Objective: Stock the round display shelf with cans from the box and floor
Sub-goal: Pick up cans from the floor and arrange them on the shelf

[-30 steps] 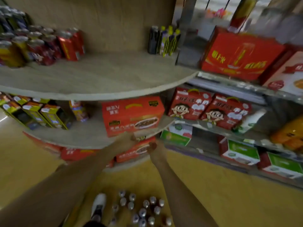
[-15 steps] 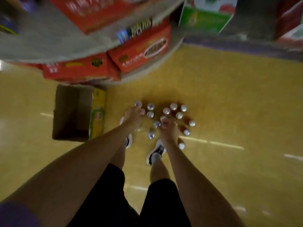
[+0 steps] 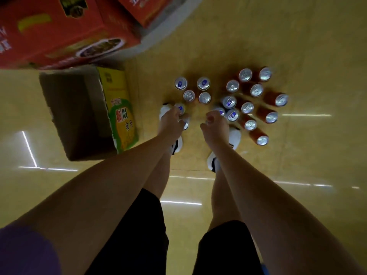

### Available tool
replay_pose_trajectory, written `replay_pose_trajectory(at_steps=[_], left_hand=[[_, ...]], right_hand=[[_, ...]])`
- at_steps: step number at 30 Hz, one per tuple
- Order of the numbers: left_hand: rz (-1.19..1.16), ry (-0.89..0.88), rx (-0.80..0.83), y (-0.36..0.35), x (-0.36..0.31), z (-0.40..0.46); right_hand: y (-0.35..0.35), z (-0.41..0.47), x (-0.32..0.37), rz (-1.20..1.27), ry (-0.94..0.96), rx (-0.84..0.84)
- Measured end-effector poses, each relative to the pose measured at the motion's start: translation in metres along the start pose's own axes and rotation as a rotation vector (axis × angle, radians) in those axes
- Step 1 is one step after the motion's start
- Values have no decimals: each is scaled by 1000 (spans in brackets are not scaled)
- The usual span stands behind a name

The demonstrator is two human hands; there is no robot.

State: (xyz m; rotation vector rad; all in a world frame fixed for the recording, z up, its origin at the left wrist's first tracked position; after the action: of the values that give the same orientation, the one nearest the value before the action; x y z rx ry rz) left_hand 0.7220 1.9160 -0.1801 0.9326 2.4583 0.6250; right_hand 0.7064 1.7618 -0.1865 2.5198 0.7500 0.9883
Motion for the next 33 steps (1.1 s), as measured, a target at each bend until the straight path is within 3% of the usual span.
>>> replay_pose_trajectory(at_steps=[8, 15, 20, 25, 33], left_hand=[[32, -17, 69, -26, 13, 83], [191, -123, 70, -55, 22, 154], [213, -99, 24, -82, 27, 193], [294, -102, 88, -94, 17, 206], [370, -127, -17, -110, 14, 222]], right_hand=[[-64, 67, -21, 53, -80, -42], [-104, 123, -39, 83, -91, -83], [-115, 150, -60, 67, -111, -93], [-129, 157, -79, 79, -103, -74], [-135, 159, -98, 151, -125, -29]])
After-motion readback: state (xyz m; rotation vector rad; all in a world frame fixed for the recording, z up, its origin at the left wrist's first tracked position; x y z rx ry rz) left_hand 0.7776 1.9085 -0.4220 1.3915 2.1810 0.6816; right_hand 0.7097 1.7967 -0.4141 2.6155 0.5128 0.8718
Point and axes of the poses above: each hand's wrist, its own z-axis towards the middle knuckle, its own y-axis out of the back of the hand, x = y × z, the point moved 1 cm from there along z, towards the middle knuckle, and after that the axes turned 6 degrees about y, right-handed, at the moved point
